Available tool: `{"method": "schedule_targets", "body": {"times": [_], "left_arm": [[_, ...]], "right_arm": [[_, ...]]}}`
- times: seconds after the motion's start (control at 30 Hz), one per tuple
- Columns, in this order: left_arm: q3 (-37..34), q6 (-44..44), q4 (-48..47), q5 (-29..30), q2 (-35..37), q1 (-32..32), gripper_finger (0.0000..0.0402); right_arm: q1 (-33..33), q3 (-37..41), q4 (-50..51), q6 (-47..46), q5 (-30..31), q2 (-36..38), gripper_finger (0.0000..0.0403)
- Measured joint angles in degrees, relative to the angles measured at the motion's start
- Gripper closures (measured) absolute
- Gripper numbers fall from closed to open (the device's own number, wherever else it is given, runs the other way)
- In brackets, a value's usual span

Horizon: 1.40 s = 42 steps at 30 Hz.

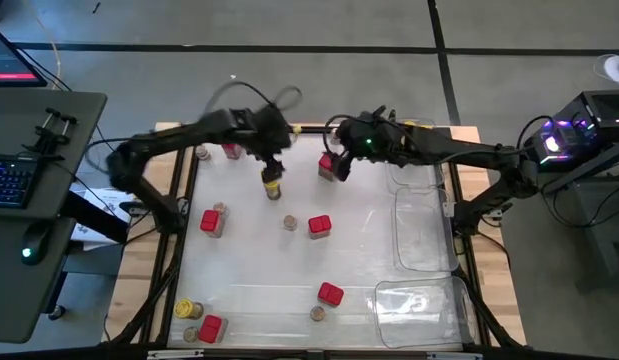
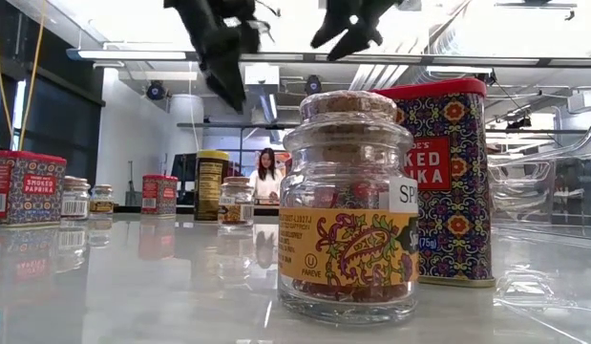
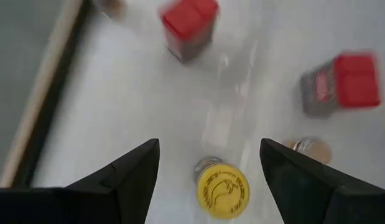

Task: Sort spices by type
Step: Put the yellow seasoning bottle into the top transparent bin

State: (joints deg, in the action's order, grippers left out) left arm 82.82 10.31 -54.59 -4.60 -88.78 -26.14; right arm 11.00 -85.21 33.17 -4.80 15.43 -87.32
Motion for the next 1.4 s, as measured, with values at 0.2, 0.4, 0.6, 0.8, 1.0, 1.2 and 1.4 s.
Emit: {"method": "schedule_targets", "body": {"times": [0.2,0.4,0.6,0.8,1.0,1.2,1.4], "left_arm": [[-1.64,-3.65,2.41,-0.85,12.80,-4.84,0.0137],[-3.83,-7.10,2.95,0.39,23.09,-7.65,0.0136],[-5.24,-11.20,4.80,1.10,27.75,-7.99,0.0136],[-5.26,-12.68,4.70,1.22,28.69,-7.97,0.0136],[-5.26,-12.68,4.63,1.20,28.70,-7.97,0.0136],[-5.26,-10.86,4.57,1.19,28.69,-7.95,0.0136],[-5.26,-10.12,4.65,1.18,28.69,-7.95,0.0136]], "right_arm": [[0.03,0.00,-12.74,-1.36,-8.39,-9.67,0.0084],[0.57,-5.24,-18.51,-2.44,-13.30,-21.60,0.0084],[0.57,-16.35,-18.11,-0.29,-15.05,-32.02,0.0084],[0.55,-25.52,-14.11,-2.73,-15.09,-41.26,0.0084],[0.37,-28.35,-10.82,-2.94,-15.28,-45.30,0.0084],[0.22,-28.35,-6.93,-2.71,-14.59,-45.15,0.0084],[0.22,-28.33,-6.14,-2.36,-15.75,-45.17,0.0084]]}}
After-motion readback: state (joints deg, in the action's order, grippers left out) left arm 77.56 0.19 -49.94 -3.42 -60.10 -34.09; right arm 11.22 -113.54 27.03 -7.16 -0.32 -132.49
